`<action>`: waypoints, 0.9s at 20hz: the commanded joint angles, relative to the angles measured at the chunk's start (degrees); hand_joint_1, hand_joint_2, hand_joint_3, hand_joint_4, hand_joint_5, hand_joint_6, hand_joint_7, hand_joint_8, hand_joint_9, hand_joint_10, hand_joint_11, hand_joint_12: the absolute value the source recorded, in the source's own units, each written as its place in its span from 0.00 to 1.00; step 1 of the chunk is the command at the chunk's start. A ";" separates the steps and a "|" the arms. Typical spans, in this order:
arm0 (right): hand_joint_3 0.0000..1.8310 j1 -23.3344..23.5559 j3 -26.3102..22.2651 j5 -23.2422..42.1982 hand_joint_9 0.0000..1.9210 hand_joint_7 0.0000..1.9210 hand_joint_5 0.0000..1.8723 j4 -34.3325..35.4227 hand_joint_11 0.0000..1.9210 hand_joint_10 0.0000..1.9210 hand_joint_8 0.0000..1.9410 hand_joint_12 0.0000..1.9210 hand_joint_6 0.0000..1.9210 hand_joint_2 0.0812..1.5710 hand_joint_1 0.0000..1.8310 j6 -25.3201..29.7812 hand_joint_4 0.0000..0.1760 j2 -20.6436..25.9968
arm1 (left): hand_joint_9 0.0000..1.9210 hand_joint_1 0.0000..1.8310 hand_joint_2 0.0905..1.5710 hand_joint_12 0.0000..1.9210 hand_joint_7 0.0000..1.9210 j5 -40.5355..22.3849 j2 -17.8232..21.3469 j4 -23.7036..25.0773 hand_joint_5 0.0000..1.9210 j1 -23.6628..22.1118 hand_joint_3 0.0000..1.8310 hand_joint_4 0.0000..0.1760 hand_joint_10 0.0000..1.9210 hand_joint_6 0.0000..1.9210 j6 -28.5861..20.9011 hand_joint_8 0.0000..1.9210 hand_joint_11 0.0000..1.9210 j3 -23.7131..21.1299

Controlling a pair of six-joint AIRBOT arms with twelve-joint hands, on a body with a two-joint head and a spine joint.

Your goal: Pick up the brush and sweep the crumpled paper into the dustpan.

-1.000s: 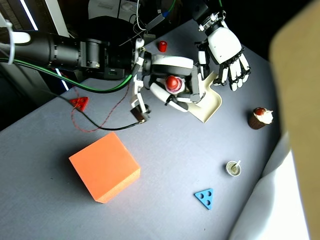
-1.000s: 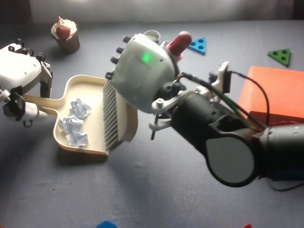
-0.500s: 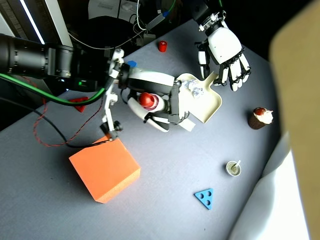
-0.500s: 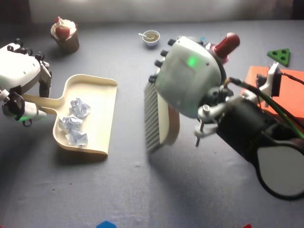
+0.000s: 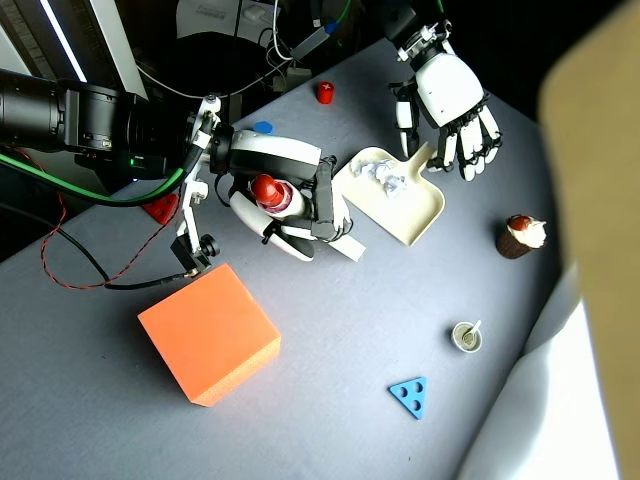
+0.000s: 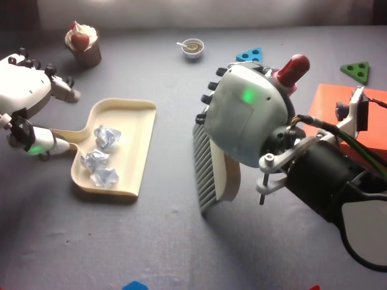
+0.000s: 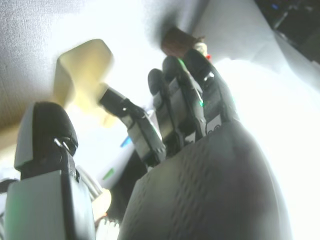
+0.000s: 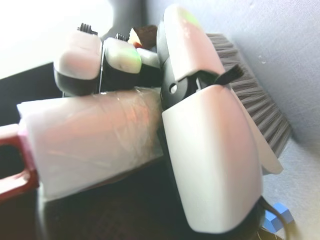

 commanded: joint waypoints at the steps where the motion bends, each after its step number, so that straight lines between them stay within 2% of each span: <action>1: 0.00 0.25 -0.52 -4.36 0.62 0.53 0.48 -3.54 0.70 1.00 1.00 1.00 1.00 0.74 0.74 -2.45 0.11 0.72 | 0.18 0.48 0.59 0.38 0.18 -6.09 0.51 1.38 0.18 -0.55 0.00 0.65 0.00 0.00 0.32 0.00 0.02 -0.04; 3: 0.00 0.23 -1.19 -3.82 0.62 0.53 0.49 -1.06 0.70 1.00 1.00 1.00 1.00 0.74 0.74 -5.59 0.11 0.79 | 0.18 0.47 0.58 0.38 0.18 -6.17 0.49 1.37 0.16 -0.55 0.00 0.63 0.00 0.00 0.32 0.00 0.03 -0.07; 4: 0.00 0.24 -1.72 -3.75 0.62 0.54 0.48 1.14 0.70 1.00 1.00 1.00 1.00 0.72 0.73 -7.38 0.00 0.90 | 0.18 0.48 0.56 0.36 0.17 -6.20 0.48 1.37 0.15 -0.56 0.00 0.62 0.00 0.00 0.32 0.00 0.03 -0.07; 5: 0.00 0.24 -2.34 -3.75 0.63 0.56 0.47 3.17 0.70 1.00 1.00 1.00 0.96 0.68 0.71 -9.13 0.00 1.00 | 0.17 0.48 0.56 0.36 0.17 -6.23 0.48 1.37 0.15 -0.56 0.00 0.63 0.00 0.00 0.33 0.00 0.03 -0.08; 6: 0.00 0.24 -3.11 -3.75 0.62 0.57 0.58 4.54 0.70 1.00 1.00 1.00 0.44 0.66 0.65 -10.54 0.00 1.24 | 0.17 0.48 0.56 0.35 0.17 -6.24 0.55 1.37 0.15 -0.56 0.00 0.63 0.00 0.00 0.34 0.00 0.02 -0.12; 7: 0.00 0.24 -3.96 -3.58 0.58 0.55 0.65 4.93 0.65 1.00 1.00 1.00 0.32 0.63 0.65 -11.26 0.00 1.67 | 0.18 0.48 0.55 0.34 0.17 -6.23 0.71 1.37 0.16 -0.61 0.00 0.65 0.00 0.00 0.34 0.00 0.03 -0.19; 8: 0.00 0.24 -4.61 -3.21 0.58 0.55 0.65 5.19 0.65 1.00 1.00 1.00 0.32 0.63 0.65 -11.56 0.00 2.12 | 0.18 0.48 0.55 0.34 0.17 -6.19 0.88 1.37 0.16 -0.71 0.00 0.65 0.00 0.00 0.34 0.00 0.03 -0.24; 9: 0.00 0.24 -5.67 -1.99 0.45 0.42 0.45 5.78 0.51 1.00 1.00 1.00 0.92 0.51 0.60 -11.74 0.00 3.01 | 0.18 0.47 0.56 0.34 0.18 -5.93 1.17 1.38 0.17 -0.94 0.00 0.64 0.00 0.00 0.36 0.00 0.04 -0.34; 10: 0.00 0.25 -6.67 -1.02 0.45 0.42 0.45 6.29 0.51 1.00 1.00 1.00 0.92 0.51 0.60 -11.82 0.00 3.90 | 0.18 0.47 0.56 0.34 0.18 -5.56 1.46 1.38 0.17 -1.40 0.00 0.64 0.00 0.00 0.60 0.00 0.04 -0.39; 11: 0.00 0.26 -7.75 -0.11 0.30 0.29 0.29 7.06 0.36 1.00 1.00 1.00 0.98 0.46 0.56 -12.28 0.03 4.79 | 0.18 0.47 0.56 0.33 0.18 -4.62 1.84 1.37 0.17 -2.85 0.00 0.64 0.00 0.00 1.62 0.00 0.04 -0.51; 12: 0.00 0.38 -8.54 0.32 0.12 0.10 0.16 8.36 0.17 1.00 1.00 1.00 0.95 0.45 0.47 -13.55 0.21 5.42 | 0.18 0.47 0.56 0.33 0.18 -3.56 2.11 1.29 0.17 -4.30 0.00 0.64 0.00 0.00 2.66 0.00 0.03 -0.58; 13: 0.00 0.97 -9.44 0.43 0.12 0.10 0.16 11.16 0.17 1.00 1.00 1.00 0.95 0.45 0.47 -15.86 0.21 6.13 | 0.18 0.47 0.56 0.33 0.18 -2.04 2.39 1.26 0.17 -6.40 0.00 0.64 0.00 0.00 3.92 0.00 0.03 -0.59; 14: 0.00 1.44 -10.03 0.43 0.08 0.07 0.16 13.13 0.11 1.00 0.98 1.00 0.84 0.44 0.44 -17.02 0.19 6.66 | 0.18 0.47 0.56 0.33 0.18 -0.80 2.52 1.26 0.18 -7.83 0.00 0.64 0.00 0.00 4.80 0.00 0.03 -0.60; 15: 0.00 2.01 -10.69 0.52 0.08 0.07 0.16 14.91 0.11 1.00 0.98 1.00 0.84 0.44 0.44 -17.75 0.19 7.44 | 0.18 0.47 0.56 0.33 0.18 0.29 2.67 1.26 0.18 -9.48 0.00 0.64 0.00 0.00 5.59 0.00 0.03 -0.74; 16: 0.00 2.39 -11.42 0.55 0.15 0.16 0.20 15.84 0.07 0.62 0.52 0.84 0.41 0.41 0.39 -17.84 0.13 8.31 | 0.18 0.47 0.57 0.33 0.18 1.45 2.89 1.23 0.18 -11.22 0.01 0.64 0.00 0.01 6.42 0.00 0.03 -1.04; 17: 0.00 2.65 -12.41 0.86 0.11 0.11 0.10 16.58 0.07 0.23 0.19 0.43 0.15 0.38 0.36 -17.84 0.00 9.31 | 0.17 0.46 0.58 0.33 0.18 2.87 3.44 1.08 0.18 -12.99 0.01 0.66 0.00 0.00 7.25 0.00 0.03 -1.63; 18: 0.00 2.80 -13.22 1.40 0.12 0.11 0.08 17.25 0.08 0.07 0.05 0.26 0.04 0.38 0.35 -17.85 0.00 10.23 | 0.17 0.46 0.58 0.33 0.18 3.67 3.94 0.60 0.18 -13.89 0.01 0.67 0.00 0.00 8.17 0.00 0.03 -2.25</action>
